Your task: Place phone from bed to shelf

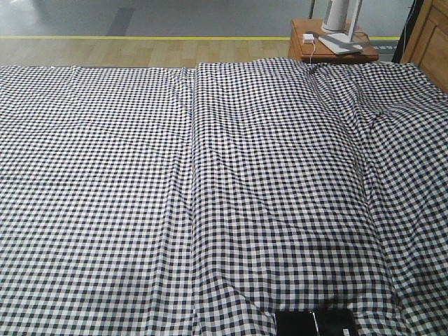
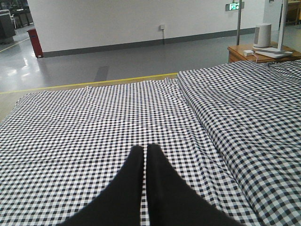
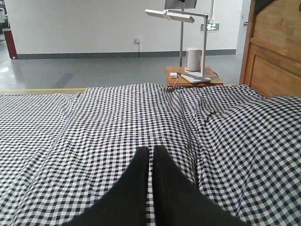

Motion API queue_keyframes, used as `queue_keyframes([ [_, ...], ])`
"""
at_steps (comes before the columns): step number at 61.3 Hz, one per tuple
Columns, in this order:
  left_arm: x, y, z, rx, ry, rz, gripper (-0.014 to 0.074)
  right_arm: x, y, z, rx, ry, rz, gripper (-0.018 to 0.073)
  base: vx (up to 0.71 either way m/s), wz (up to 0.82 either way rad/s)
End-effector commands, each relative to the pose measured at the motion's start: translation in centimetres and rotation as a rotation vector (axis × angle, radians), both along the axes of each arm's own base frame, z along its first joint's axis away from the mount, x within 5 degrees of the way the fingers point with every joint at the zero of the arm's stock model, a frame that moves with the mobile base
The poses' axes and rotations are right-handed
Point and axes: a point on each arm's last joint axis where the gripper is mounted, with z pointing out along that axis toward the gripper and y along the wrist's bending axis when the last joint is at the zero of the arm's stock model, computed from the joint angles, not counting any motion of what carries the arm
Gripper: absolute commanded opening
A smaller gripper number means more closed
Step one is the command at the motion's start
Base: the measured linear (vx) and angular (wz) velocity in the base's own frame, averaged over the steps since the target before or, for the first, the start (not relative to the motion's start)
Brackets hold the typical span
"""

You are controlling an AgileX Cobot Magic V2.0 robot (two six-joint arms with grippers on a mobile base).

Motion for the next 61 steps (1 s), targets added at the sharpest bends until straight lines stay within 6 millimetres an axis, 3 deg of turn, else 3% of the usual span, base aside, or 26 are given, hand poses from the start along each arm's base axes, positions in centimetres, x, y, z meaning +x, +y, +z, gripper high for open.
queue_keyframes([
  [1,-0.08,-0.05,1.55,-0.009,-0.102,-0.006,0.0001,0.00,-0.10,0.46,-0.015,-0.074,-0.011,-0.0003,0.00,0.00],
  [61,-0.08,-0.05,1.55,-0.009,-0.102,-0.006,0.0001,0.00,-0.10,0.47,-0.015,-0.075,-0.011,-0.0003,0.00,0.00],
])
